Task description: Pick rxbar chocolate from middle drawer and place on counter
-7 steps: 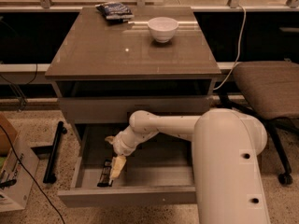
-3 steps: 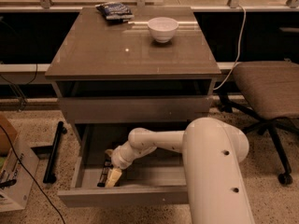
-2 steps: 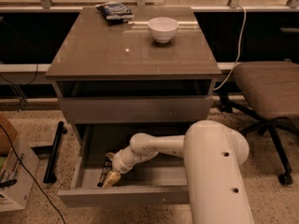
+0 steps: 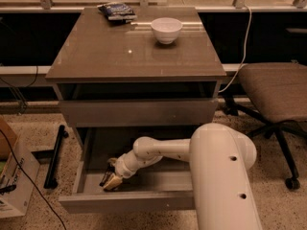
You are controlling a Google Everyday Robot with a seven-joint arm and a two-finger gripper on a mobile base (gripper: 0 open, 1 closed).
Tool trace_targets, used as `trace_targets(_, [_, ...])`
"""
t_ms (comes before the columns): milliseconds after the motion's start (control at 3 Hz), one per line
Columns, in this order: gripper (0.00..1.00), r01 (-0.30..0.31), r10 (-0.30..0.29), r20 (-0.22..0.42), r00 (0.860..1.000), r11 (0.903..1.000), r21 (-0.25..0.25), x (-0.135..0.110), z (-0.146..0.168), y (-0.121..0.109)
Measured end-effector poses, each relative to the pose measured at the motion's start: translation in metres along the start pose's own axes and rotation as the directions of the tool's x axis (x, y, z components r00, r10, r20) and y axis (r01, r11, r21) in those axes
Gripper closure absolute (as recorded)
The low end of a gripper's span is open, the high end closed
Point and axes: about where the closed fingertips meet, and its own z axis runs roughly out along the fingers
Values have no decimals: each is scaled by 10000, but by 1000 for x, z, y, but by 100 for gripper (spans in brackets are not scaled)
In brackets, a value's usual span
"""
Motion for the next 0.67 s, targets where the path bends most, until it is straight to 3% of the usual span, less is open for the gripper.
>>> trace_targets(333, [99, 1, -1, 0, 10000, 10000, 0, -3, -3, 0])
trace_targets(667, [100, 85, -86, 62, 9999, 9999, 90, -7, -10, 2])
